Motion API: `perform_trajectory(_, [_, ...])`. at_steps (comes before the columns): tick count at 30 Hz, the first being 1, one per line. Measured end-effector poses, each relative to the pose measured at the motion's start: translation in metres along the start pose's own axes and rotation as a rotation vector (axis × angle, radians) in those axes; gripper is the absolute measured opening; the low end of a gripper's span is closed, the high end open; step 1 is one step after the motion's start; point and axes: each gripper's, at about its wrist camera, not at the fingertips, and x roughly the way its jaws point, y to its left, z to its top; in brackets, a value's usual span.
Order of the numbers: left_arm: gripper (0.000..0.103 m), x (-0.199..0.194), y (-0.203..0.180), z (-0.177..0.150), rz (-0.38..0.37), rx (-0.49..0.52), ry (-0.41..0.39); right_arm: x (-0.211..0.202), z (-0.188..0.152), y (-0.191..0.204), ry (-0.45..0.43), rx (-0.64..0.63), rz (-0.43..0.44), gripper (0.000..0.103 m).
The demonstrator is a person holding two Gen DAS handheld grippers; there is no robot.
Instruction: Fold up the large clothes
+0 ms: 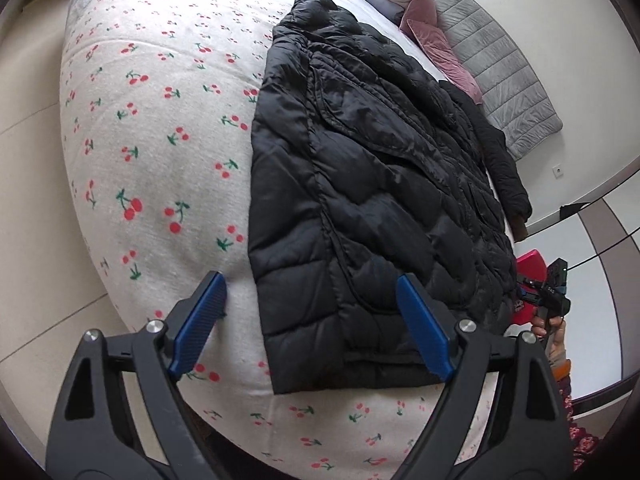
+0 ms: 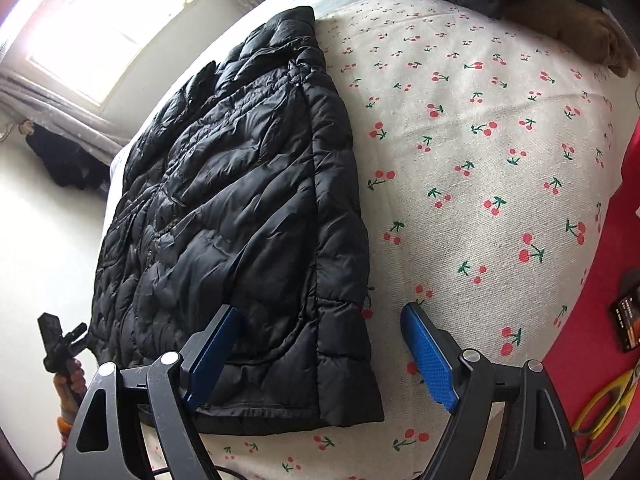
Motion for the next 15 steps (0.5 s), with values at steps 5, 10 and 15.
perform_trajectory(5, [0.055,0.004,-0.011,-0.016,-0.097,-0.018,0.068,0.005,-0.012,0.003,0.052,-0.003,0.097,0.081])
perform_trajectory(10, [0.012,0.022,-0.022,-0.024,-0.086,-0.032,0.121,0.016,-0.022,0.004,0.157,0.036,0.221,0.023])
perform_trajectory(15, [0.005,0.009,-0.044,-0.026,-0.069,-0.007,0.041,-0.003,-0.027,0.014,0.077,0.002,0.249,0.010])
